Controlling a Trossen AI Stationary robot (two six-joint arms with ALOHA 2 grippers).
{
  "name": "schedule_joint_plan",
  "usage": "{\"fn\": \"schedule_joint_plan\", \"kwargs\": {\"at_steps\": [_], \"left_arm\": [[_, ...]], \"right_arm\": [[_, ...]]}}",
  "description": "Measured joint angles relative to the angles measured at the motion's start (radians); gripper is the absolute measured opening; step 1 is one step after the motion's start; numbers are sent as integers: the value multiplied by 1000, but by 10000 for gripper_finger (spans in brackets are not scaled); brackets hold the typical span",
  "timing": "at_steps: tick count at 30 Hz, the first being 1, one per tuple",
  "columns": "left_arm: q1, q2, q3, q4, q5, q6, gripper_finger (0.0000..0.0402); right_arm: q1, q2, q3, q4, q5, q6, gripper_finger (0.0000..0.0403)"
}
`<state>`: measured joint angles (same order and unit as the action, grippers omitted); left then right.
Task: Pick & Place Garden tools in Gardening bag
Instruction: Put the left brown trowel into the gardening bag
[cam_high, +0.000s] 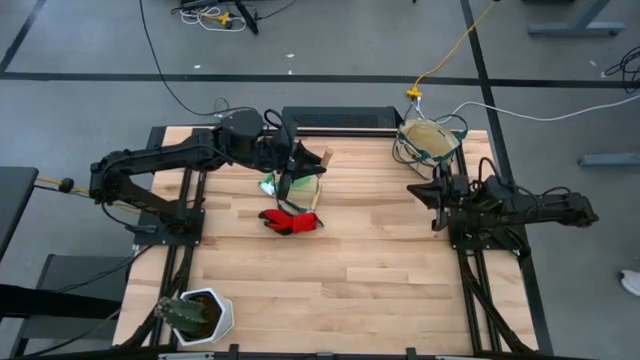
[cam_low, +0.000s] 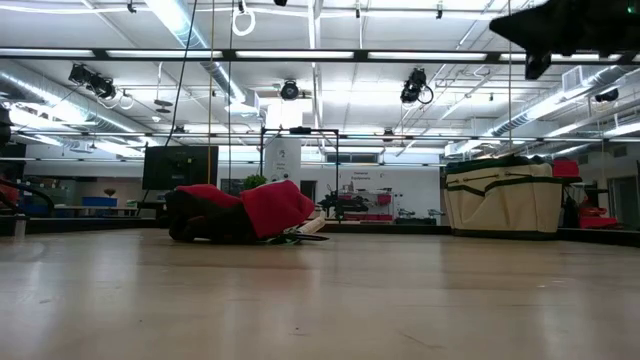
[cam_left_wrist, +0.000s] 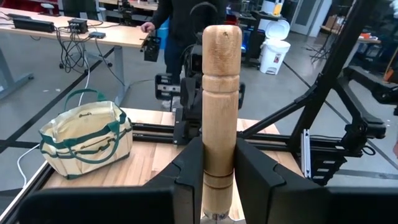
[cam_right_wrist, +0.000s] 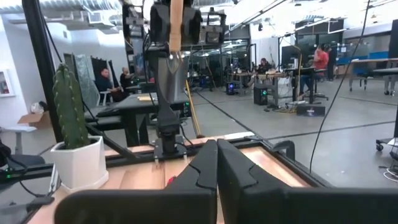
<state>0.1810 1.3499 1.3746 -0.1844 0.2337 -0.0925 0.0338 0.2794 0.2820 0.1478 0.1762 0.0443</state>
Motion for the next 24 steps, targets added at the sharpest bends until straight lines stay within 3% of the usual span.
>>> {"fn": "schedule_joint_plan", "kwargs": {"at_steps": [24], "left_arm": [[0,0,0,0,54,26,74]], "right_arm": [[0,529,555,-37,-10,-36,4]]}}
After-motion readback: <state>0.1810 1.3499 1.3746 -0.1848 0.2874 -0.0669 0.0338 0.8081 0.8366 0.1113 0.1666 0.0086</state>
